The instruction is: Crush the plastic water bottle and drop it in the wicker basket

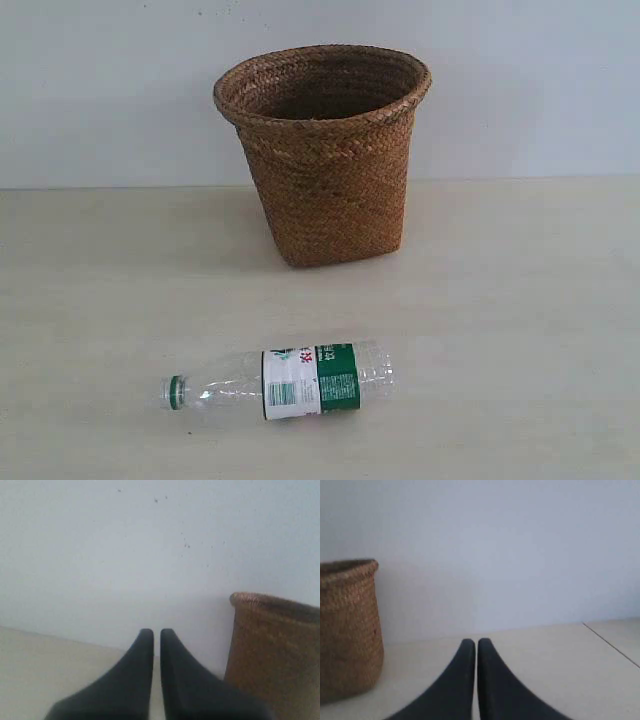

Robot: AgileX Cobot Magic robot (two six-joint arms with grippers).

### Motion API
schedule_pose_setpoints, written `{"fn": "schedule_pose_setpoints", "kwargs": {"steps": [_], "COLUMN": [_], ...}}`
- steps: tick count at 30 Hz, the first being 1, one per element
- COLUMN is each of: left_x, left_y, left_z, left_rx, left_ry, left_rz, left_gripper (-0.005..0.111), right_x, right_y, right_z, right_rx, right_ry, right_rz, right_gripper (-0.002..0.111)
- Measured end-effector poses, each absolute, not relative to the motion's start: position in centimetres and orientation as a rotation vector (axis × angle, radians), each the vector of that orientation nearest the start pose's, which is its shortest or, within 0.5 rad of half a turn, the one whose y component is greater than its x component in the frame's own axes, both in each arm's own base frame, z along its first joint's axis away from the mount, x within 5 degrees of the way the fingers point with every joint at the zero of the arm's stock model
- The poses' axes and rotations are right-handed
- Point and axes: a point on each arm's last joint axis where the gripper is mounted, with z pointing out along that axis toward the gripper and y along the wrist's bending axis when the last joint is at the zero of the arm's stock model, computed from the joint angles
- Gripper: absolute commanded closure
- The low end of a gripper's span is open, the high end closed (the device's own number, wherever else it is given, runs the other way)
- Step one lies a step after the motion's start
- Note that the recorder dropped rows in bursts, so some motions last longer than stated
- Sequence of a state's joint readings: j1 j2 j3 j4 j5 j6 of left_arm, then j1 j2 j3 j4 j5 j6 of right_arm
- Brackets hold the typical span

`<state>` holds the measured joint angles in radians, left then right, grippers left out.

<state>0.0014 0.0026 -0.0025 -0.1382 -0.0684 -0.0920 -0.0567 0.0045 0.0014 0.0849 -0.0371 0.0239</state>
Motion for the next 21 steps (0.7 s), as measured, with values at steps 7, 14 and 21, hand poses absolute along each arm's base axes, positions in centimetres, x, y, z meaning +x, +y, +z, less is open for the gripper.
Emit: {"fn": "schedule_pose_setpoints", "kwargs": {"steps": [7, 14, 21], "left_x": [5.2, 5.1, 7.9], "left_y": [0.3, 0.2, 0.1], "left_z": [23.5, 27.1, 32.5], "left_rx": [-0.286, -0.268, -0.226], "left_ry": [1.223, 1.155, 1.194], "left_rz": [-0.337, -0.357, -0.314], "left_gripper": [0.102, 0.102, 0.102], "right_x": [5.3, 5.1, 7.6], "right_y": [-0.5, -0.5, -0.5], "right_z": [23.2, 27.5, 32.1], "right_rx": [0.205, 0.202, 0.17], "right_ry": [1.258, 1.185, 1.238], "right_rz": [0.141, 0.152, 0.115], "right_gripper": [0.108, 0.108, 0.108]}}
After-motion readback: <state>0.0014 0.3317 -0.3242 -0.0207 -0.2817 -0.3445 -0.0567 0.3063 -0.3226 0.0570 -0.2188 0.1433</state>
